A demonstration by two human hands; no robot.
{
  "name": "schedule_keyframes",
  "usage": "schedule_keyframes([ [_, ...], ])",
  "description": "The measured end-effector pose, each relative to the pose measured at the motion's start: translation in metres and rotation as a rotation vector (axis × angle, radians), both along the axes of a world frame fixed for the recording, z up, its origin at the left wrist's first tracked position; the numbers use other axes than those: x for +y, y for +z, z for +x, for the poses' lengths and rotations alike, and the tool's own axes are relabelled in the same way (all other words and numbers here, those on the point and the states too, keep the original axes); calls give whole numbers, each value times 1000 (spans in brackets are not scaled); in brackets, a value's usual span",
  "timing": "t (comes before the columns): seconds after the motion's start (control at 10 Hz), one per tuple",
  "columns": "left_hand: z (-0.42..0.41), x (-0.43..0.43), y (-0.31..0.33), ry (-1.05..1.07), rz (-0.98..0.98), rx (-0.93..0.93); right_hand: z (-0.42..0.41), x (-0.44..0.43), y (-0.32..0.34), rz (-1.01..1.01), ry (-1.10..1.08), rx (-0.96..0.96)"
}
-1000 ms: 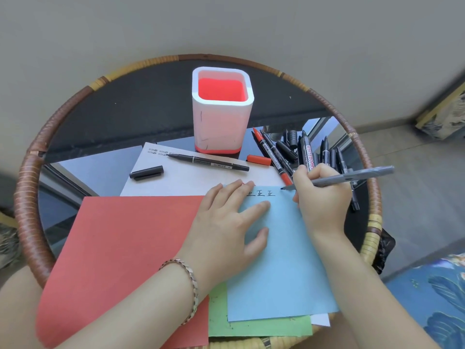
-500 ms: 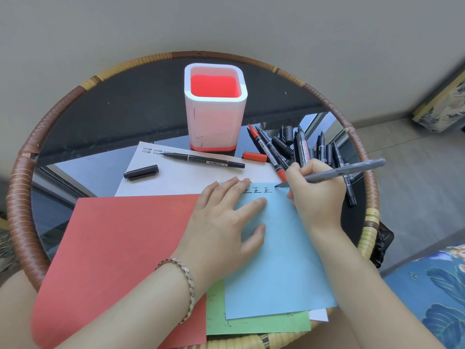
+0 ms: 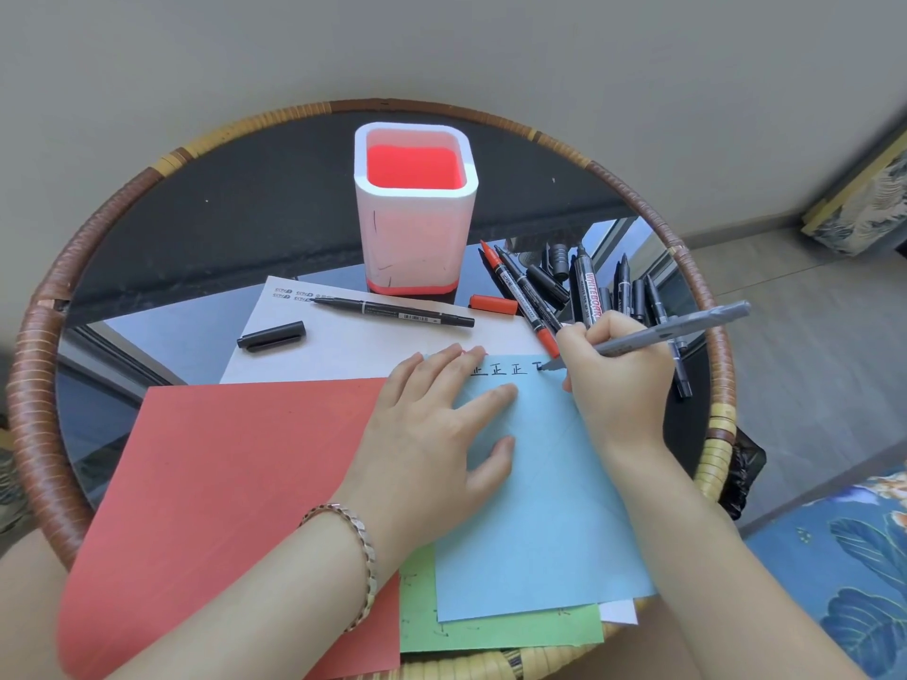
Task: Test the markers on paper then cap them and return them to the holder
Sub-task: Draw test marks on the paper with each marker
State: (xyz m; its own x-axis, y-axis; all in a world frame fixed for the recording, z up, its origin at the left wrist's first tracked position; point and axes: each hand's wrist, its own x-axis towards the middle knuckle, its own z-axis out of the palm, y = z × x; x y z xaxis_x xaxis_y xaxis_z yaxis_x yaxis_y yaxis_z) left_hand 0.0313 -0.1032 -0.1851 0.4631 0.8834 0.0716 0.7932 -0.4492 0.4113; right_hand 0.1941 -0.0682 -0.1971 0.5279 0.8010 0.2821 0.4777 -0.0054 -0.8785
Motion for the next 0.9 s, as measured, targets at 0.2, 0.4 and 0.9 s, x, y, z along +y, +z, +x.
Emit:
schedule_keyframes([
  [0.2, 0, 0, 0, 3, 0, -1, 1, 0, 0, 1, -16, 0],
  [0.4, 0, 0, 0, 3, -2, -2, 1, 0, 2, 31, -53, -3],
  [0.9, 0, 0, 0, 6, 3, -4, -2, -2, 4, 9, 4, 50],
])
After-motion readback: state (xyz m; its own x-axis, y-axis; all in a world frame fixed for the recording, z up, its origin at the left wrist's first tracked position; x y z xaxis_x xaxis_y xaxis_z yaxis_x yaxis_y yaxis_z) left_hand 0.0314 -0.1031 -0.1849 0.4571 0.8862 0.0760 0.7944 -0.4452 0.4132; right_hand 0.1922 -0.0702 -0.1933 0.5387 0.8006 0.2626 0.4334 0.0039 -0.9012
